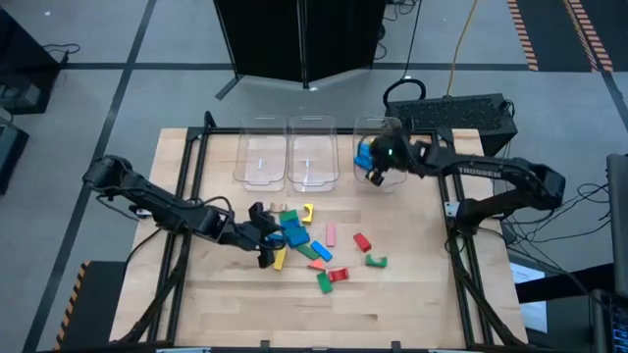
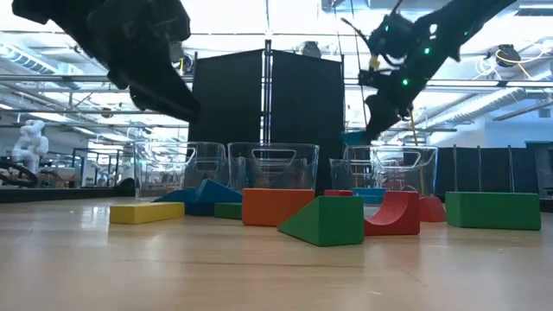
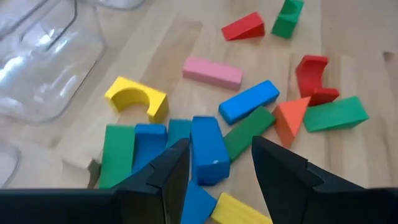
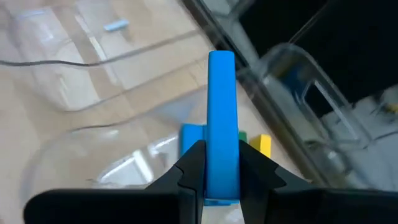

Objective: Sort blocks by size
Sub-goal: Put the blue rectangular block into the right transparent bin, then put the green rectangular block into the right transparent bin

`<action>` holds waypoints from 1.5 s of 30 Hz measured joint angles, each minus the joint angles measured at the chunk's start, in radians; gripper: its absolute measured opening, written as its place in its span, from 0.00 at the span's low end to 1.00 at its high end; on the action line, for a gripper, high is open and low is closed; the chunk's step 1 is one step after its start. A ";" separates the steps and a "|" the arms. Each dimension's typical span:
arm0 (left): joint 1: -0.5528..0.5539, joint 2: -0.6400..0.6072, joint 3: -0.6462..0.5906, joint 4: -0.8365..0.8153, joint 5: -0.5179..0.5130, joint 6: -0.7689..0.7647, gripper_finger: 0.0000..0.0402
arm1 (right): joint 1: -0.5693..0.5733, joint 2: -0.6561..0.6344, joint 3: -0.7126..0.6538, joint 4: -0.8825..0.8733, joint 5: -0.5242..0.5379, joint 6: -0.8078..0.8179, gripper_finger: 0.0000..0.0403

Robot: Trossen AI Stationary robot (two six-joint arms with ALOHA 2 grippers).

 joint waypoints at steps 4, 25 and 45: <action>0.000 0.000 -0.022 0.021 -0.006 -0.011 0.44 | -0.116 0.039 0.000 0.006 -0.107 0.003 0.14; 0.000 0.015 -0.023 0.090 -0.006 0.078 0.44 | -0.278 0.265 0.000 0.123 -0.187 0.003 0.14; 0.003 0.111 -0.023 0.103 -0.006 0.110 0.44 | -0.279 0.265 0.000 0.109 -0.186 0.003 0.26</action>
